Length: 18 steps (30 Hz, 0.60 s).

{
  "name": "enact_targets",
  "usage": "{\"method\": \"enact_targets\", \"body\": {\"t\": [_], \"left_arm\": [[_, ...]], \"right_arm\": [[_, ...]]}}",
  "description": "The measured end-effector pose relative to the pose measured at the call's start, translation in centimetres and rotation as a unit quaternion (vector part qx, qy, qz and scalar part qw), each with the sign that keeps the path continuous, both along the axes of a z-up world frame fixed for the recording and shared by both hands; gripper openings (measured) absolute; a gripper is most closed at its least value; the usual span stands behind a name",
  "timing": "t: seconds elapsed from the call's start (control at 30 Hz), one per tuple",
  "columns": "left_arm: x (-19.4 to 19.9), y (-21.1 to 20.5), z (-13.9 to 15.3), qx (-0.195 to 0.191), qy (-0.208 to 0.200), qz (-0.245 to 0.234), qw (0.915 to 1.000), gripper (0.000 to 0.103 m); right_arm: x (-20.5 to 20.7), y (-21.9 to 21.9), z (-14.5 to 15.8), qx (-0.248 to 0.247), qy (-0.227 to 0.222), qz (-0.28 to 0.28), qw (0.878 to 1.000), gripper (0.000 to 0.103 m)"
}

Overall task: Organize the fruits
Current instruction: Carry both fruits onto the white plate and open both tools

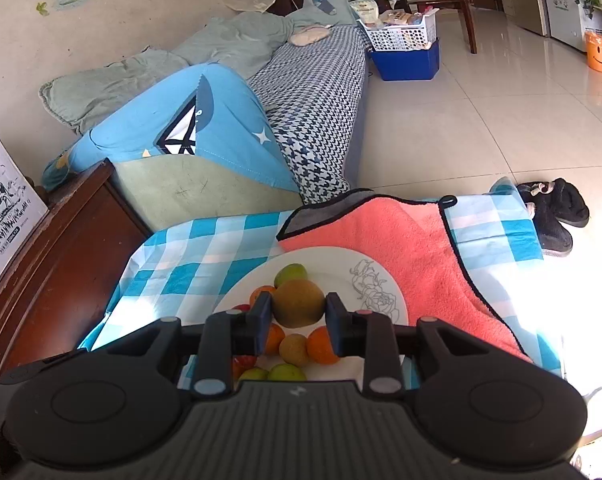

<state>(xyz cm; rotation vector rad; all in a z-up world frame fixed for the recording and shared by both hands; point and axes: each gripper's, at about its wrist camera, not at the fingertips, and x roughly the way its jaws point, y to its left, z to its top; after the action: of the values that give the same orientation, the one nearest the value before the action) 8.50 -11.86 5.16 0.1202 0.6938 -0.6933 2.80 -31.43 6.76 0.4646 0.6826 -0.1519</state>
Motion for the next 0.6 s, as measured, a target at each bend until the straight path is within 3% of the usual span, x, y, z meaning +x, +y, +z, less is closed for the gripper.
{"method": "enact_targets", "body": {"t": [0.6], "left_arm": [[2.5, -4.6, -2.4, -0.002, 0.008, -0.036, 0.9993, 0.025]], "right_arm": [[3.2, -2.0, -3.2, 0.024, 0.051, -0.022, 0.998, 0.029]]}}
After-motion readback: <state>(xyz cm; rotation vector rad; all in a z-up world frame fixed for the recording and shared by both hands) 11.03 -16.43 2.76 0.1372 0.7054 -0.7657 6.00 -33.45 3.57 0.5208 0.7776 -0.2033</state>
